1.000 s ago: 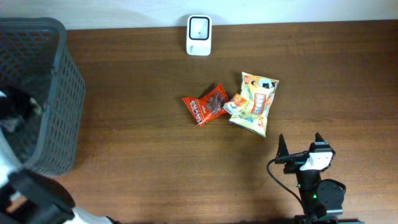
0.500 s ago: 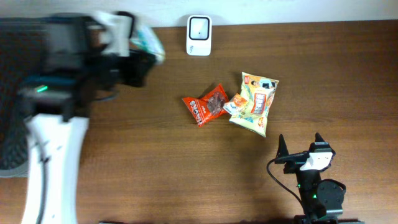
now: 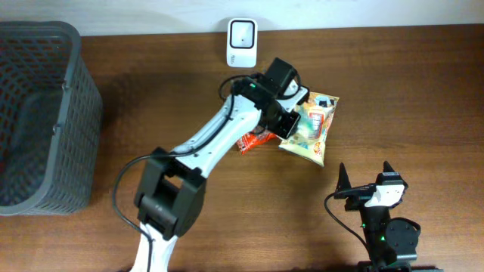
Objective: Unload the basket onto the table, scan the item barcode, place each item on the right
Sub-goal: 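Drop the tissue pack onto the pile and raise left arm, then reach the right gripper to the pile and grasp the tissue pack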
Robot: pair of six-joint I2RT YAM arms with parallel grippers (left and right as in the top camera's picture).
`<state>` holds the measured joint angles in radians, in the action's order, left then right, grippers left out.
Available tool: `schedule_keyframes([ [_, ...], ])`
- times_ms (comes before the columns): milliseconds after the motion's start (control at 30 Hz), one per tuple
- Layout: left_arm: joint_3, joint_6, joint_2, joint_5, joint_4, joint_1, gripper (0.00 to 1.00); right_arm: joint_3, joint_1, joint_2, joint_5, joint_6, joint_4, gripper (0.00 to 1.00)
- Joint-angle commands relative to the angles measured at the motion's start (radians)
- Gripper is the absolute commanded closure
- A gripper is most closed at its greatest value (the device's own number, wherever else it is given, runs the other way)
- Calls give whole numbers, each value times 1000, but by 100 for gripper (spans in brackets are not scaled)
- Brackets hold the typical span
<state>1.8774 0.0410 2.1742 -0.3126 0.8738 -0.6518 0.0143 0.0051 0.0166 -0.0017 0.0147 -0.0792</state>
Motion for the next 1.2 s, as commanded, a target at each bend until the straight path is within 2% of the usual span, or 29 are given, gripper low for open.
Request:
schedule_keyframes([
  [0, 1, -16, 13, 7, -16, 2, 40, -9, -6, -4, -5, -3, -1, 2],
  [67, 29, -15, 10, 6, 0, 13, 39, -9, -6, -4, -5, -3, -1, 2],
  [167, 149, -11, -18, 6, 115, 59, 33, -9, -6, -4, -5, -3, 0, 2],
  [200, 194, -11, -34, 6, 160, 81, 25, -9, -6, -4, -5, -3, 0, 1],
  [267, 294, -12, -66, 7, 254, 134, 4, -9, -6, -4, -5, -3, 0, 2],
  [300, 334, -12, -77, 7, 292, 157, 0, -9, -6, -4, -5, -3, -1, 1],
  [500, 396, -12, -133, 76, 465, 360, 1, -9, -5, -4, -5, -3, 0, 2],
  [633, 395, -12, -131, 78, 509, 459, 1, -9, -6, -4, -5, -3, 0, 2],
  [733, 394, -11, -130, 143, 539, 508, 1, -9, -6, -4, -5, -3, 0, 2],
  [800, 394, 51, -130, 177, 549, 570, 1, -9, -6, -4, -5, -3, 0, 2],
  [867, 394, 104, -130, 171, 550, 599, 1, -9, -6, -4, -5, -3, 0, 2],
  [1067, 394, 108, -130, 171, 549, 621, 1, -9, -6, -4, -5, -3, 9, 2],
  [1100, 394, 108, -130, 171, 549, 619, 1, -9, -5, -4, -31, 16, 23, 2],
  [1167, 394, 108, -130, 172, 550, 618, 1, -9, -5, -4, -203, 140, 70, 1],
])
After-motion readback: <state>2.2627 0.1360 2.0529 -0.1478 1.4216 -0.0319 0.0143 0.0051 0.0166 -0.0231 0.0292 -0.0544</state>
